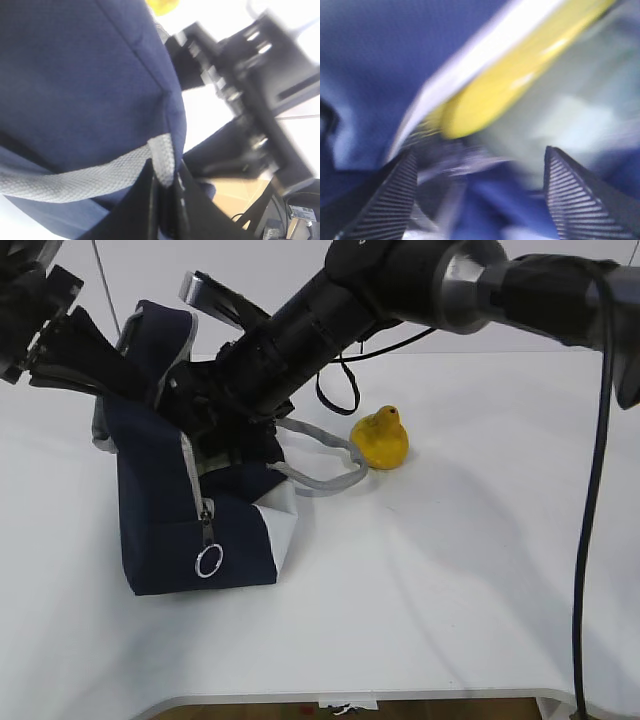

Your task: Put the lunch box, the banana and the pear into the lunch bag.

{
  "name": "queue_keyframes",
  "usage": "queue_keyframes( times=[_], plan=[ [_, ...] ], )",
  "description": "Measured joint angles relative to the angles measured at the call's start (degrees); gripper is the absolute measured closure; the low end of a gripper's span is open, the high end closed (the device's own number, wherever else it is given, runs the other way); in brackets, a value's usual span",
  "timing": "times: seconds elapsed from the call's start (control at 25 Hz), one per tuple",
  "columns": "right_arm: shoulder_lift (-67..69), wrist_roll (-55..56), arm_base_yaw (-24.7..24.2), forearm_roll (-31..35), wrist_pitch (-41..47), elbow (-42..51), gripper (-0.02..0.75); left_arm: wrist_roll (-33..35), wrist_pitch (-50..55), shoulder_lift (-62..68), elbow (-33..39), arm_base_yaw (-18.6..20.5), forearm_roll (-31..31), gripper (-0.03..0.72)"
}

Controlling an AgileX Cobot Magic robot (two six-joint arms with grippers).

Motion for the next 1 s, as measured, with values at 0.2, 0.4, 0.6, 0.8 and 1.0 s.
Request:
queue_keyframes(
  times=[0.2, 0.4, 0.6, 0.8, 1.0],
  plan=[
    [0.0, 0.5, 0.0, -5.0, 4.7, -3.1, 0.126, 0.0, 0.0, 0.0, 0.0, 0.0, 0.0, 0.684],
    [0.0, 4.6, -0.2, -16.6, 5.9, -11.0, 0.139, 0.0, -0.1, 0.0, 0.0, 0.0, 0.0, 0.684],
    [-0.5, 9.6, -0.3, -30.8, 6.4, -13.5, 0.151, 0.0, -0.1, 0.0, 0.0, 0.0, 0.0, 0.684],
    [-0.6, 16.2, -1.8, -41.2, 6.9, -13.5, 0.155, 0.0, -0.1, 0.0, 0.0, 0.0, 0.2, 0.684],
    [-0.7, 20.5, -6.6, -42.9, 6.9, -13.5, 0.157, 0.0, -0.1, 0.0, 0.0, 0.0, 0.6, 0.684]
  ],
)
